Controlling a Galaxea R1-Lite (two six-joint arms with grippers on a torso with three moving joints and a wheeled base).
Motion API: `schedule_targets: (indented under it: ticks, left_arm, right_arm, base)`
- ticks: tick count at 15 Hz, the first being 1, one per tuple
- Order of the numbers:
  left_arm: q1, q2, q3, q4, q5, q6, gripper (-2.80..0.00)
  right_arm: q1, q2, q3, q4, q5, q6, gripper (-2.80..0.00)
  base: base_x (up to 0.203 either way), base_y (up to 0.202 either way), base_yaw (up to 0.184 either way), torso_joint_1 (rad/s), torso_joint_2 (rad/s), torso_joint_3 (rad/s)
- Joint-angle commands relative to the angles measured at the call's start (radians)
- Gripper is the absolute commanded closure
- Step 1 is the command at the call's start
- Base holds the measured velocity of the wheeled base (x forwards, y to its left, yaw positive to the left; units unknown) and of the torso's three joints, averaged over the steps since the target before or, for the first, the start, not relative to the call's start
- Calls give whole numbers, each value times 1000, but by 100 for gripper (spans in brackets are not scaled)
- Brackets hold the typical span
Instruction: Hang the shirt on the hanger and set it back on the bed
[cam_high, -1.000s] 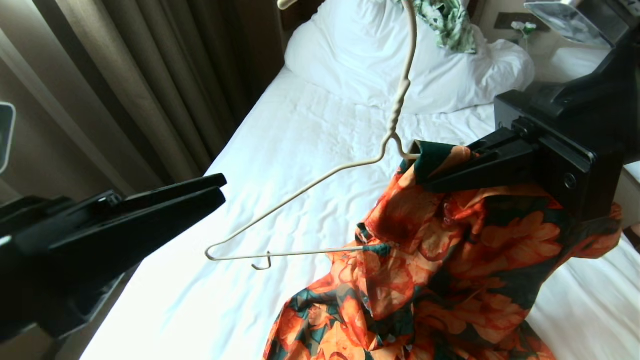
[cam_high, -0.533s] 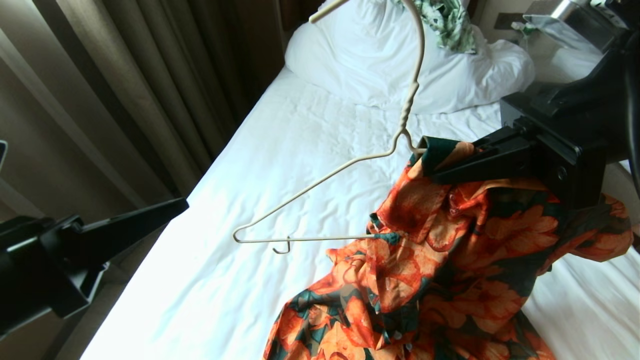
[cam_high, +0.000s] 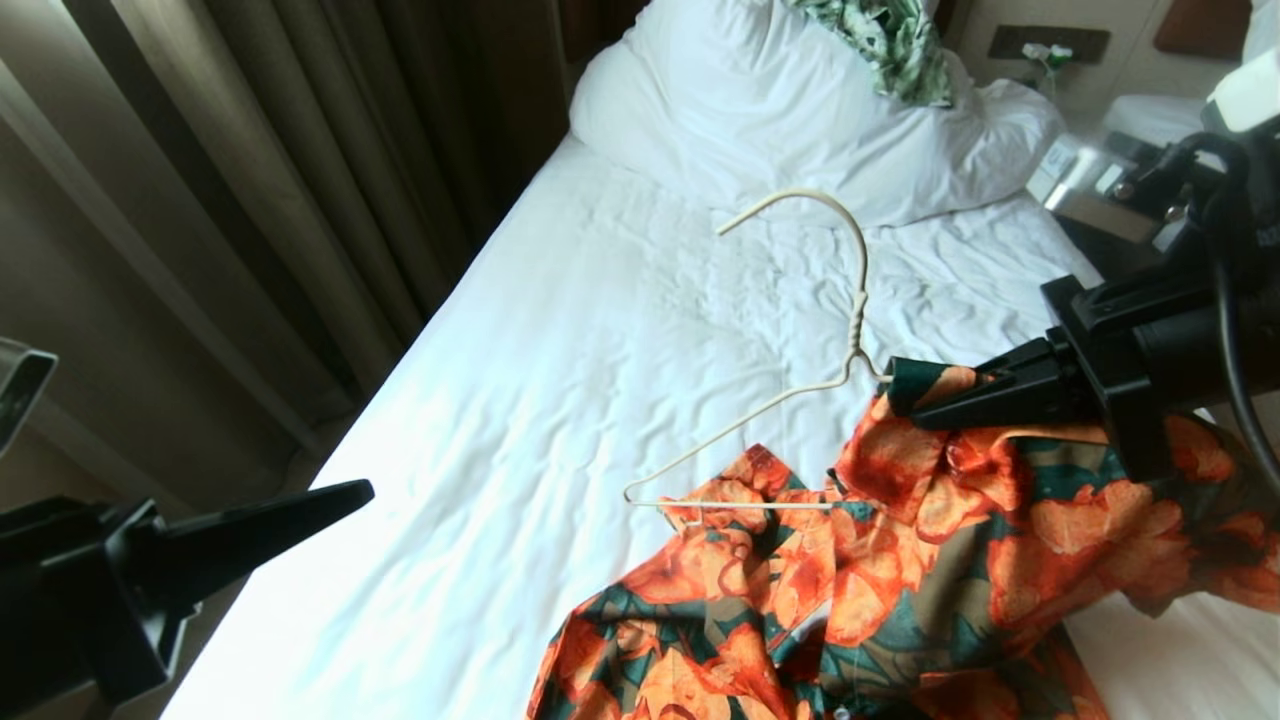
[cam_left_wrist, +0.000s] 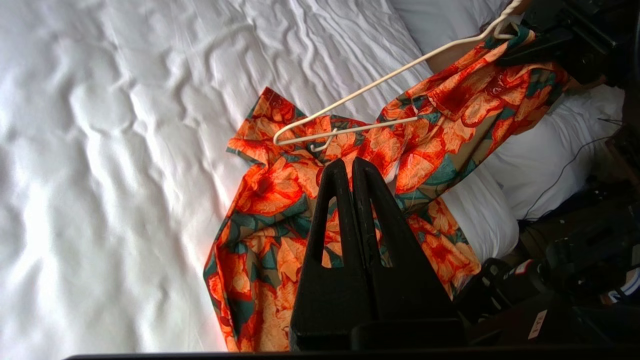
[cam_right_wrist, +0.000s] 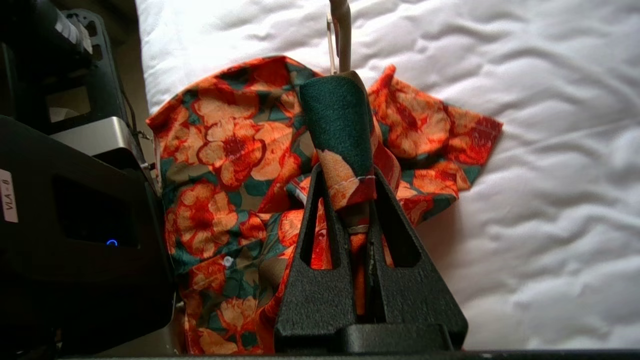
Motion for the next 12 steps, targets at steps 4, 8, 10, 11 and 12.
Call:
schedule_targets:
  ticks: [4,8,10,11,12]
  left_arm:
    - [-5,102,-9,-19,-10,2,0]
    - [-54,237,-16,-85,-10,1,0]
    - [-90,306,-18,-119,-5,1,0]
    - [-105,344,-20,-136,-2,1,0]
    - [-116,378,-26,-146,0,1,0]
  right_arm:
    - [-158,-40,108,-10,9,-9,0]
    - [-276,-31,254,-193,36,-30,0]
    - [-317,-14,268,-213,54,-33,0]
    - [-338,-10,270,-215,63,-33,0]
    - [-353,-4,276,-215,66,-36,0]
  base:
    - [0,0,0,0,0,0]
    - [0,0,0,0,0,0]
    - [0,0,0,0,0,0]
    - [0,0,0,0,0,0]
    - [0,0,0,0,0,0]
